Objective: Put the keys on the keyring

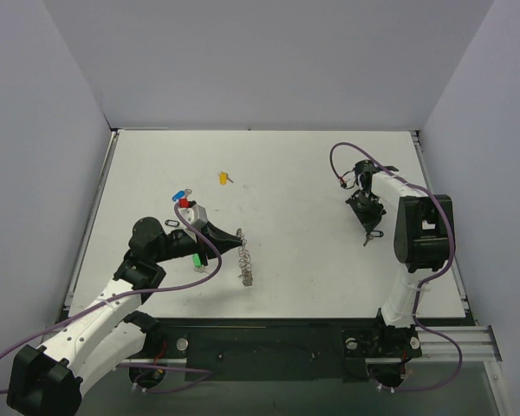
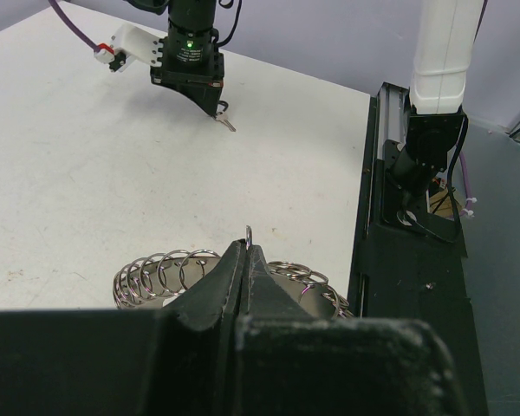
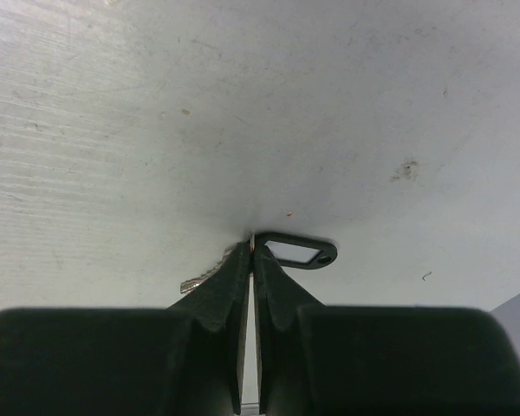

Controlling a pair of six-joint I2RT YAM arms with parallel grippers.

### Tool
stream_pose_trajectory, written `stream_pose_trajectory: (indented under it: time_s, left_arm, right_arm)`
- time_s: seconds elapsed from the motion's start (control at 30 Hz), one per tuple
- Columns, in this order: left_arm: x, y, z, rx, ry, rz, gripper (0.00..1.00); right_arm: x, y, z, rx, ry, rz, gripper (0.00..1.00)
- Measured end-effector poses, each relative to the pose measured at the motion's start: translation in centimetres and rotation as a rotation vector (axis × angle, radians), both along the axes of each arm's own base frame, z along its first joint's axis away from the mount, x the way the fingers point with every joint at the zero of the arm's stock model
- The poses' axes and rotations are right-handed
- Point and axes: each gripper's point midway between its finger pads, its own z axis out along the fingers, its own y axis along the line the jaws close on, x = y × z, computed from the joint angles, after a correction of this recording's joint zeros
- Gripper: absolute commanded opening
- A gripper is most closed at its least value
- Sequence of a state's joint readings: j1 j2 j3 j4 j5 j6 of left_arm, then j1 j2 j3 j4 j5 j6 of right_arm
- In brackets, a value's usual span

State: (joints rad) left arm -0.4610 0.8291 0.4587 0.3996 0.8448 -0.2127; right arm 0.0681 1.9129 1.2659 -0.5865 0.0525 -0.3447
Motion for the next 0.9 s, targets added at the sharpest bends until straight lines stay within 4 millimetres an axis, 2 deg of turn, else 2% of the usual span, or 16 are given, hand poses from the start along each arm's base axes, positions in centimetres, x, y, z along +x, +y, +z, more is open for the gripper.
stream_pose_trajectory:
  time_s: [0.13, 0.23, 0.33, 0.4, 0.53, 0.67, 0.77, 0.83, 0.9]
  left_arm:
    - [0.0, 0.0, 0.0, 0.000, -0.001, 0.000, 0.00]
    - [0.0, 0.0, 0.0, 0.000, -0.007, 0.000, 0.00]
    - [0.0, 0.0, 0.5, -0.010, -0.029, -0.001, 0.00]
    - [-0.2, -0.1, 1.0, -0.026, -0.061, -0.005, 0.00]
    - [-1.7, -0.9, 1.9, -0.044, -0.128, -0.051, 0.00]
    - [-3.3, -2.4, 3.6, -0.046, -0.217, -0.108, 0.00]
    - [-3.9, -3.3, 6.1, -0.070, -0.296, -0.130, 0.00]
    - [-4.1, -3.6, 7.5, -0.083, -0.340, -0.132, 0.00]
    - [-4.1, -3.8, 8.5, -0.093, -0.379, -0.129, 0.00]
  right_arm:
    - [0.1, 0.5, 0.5, 0.043, -0.015, 0.006, 0.00]
    - [-0.1, 1.4, 2.5, 0.131, -0.075, 0.019, 0.00]
    - [-0.4, 2.7, 6.7, 0.256, -0.193, 0.056, 0.00]
    - [-0.4, 3.9, 10.6, 0.341, -0.305, 0.110, 0.00]
    - [-1.7, 7.3, 17.5, 0.501, -0.457, 0.289, 0.00]
    - [-3.5, 10.1, 23.6, 0.619, -0.553, 0.526, 0.00]
    - [-5.6, 11.9, 26.9, 0.683, -0.569, 0.751, 0.00]
    - [-6.9, 12.9, 28.6, 0.711, -0.570, 0.902, 0.00]
    - [-7.4, 13.9, 29.9, 0.712, -0.594, 1.045, 0.00]
